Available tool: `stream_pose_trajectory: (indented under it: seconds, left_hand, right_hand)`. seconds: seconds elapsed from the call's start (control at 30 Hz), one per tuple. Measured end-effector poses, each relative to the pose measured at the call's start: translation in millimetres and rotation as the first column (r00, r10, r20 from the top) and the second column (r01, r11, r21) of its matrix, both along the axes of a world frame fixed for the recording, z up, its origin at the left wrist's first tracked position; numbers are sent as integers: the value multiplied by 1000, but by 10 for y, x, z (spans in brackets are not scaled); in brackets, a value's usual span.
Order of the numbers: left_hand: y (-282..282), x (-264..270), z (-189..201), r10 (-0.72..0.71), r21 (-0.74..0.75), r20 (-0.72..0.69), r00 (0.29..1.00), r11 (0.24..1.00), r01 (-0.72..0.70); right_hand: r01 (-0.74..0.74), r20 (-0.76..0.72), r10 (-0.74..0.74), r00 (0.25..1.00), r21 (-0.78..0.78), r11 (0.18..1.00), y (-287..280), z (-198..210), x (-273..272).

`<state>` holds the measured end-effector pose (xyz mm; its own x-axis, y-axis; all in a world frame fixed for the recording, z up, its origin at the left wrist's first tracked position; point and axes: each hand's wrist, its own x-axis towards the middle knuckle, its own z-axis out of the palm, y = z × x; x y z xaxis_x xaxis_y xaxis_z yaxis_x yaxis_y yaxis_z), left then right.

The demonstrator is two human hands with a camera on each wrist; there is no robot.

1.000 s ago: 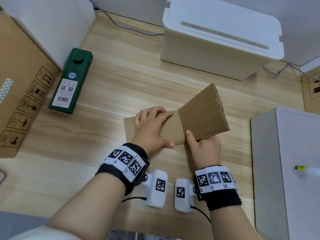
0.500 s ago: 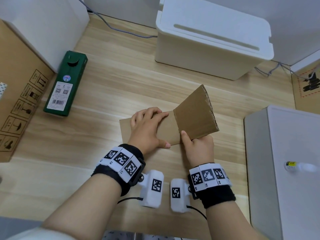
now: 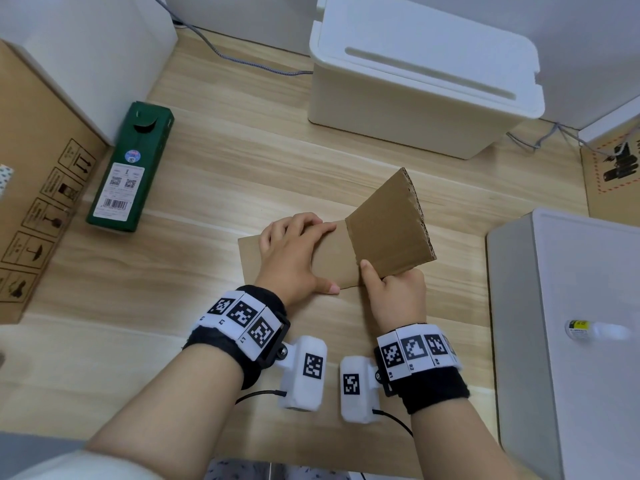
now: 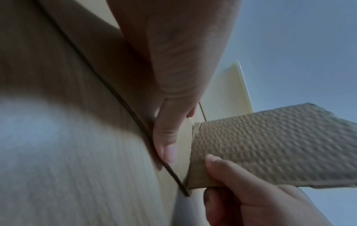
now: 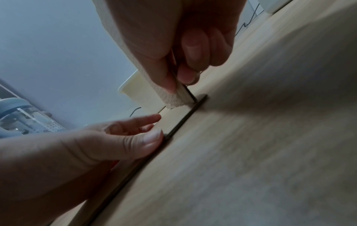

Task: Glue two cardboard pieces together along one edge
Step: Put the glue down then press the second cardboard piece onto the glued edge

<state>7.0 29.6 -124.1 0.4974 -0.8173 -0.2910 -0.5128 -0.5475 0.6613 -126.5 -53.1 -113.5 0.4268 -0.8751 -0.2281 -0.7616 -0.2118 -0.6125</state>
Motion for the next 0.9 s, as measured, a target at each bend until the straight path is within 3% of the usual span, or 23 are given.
stream_pose_trajectory:
  seconds: [0.9]
  left_hand:
    - [-6, -5, 4, 9, 4, -2, 1000, 1000, -9]
  right_hand:
    - [-2, -3, 2, 1000, -12, 1000, 9, 39, 12]
